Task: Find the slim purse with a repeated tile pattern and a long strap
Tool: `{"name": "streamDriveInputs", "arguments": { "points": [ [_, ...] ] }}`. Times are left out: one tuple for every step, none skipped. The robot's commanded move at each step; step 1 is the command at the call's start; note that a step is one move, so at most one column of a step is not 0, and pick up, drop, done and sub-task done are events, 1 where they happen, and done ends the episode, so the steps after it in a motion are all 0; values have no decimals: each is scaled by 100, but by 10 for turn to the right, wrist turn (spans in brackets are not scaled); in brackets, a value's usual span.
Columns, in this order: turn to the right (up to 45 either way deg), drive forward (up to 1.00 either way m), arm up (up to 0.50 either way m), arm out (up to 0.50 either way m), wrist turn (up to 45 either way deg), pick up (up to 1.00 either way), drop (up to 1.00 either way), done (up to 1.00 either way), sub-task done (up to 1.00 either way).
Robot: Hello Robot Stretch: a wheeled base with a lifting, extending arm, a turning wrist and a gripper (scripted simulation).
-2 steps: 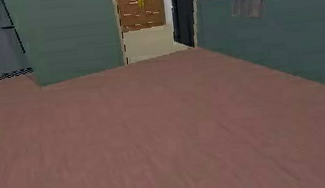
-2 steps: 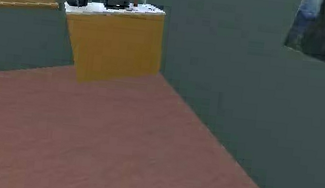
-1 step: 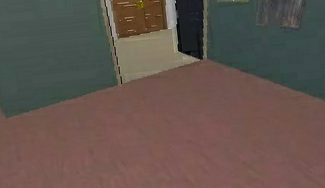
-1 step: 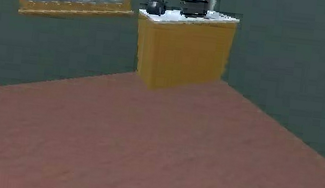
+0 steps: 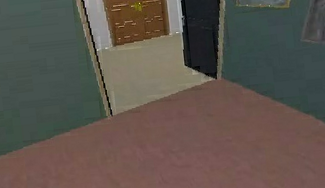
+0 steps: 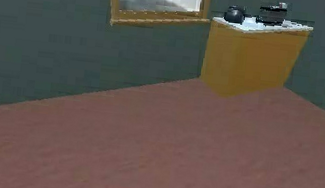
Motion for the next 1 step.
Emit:
{"name": "streamDriveInputs", "arguments": {
  "points": [
    [0, 100, 0, 0, 0, 0, 0, 0, 0]
  ]
}}
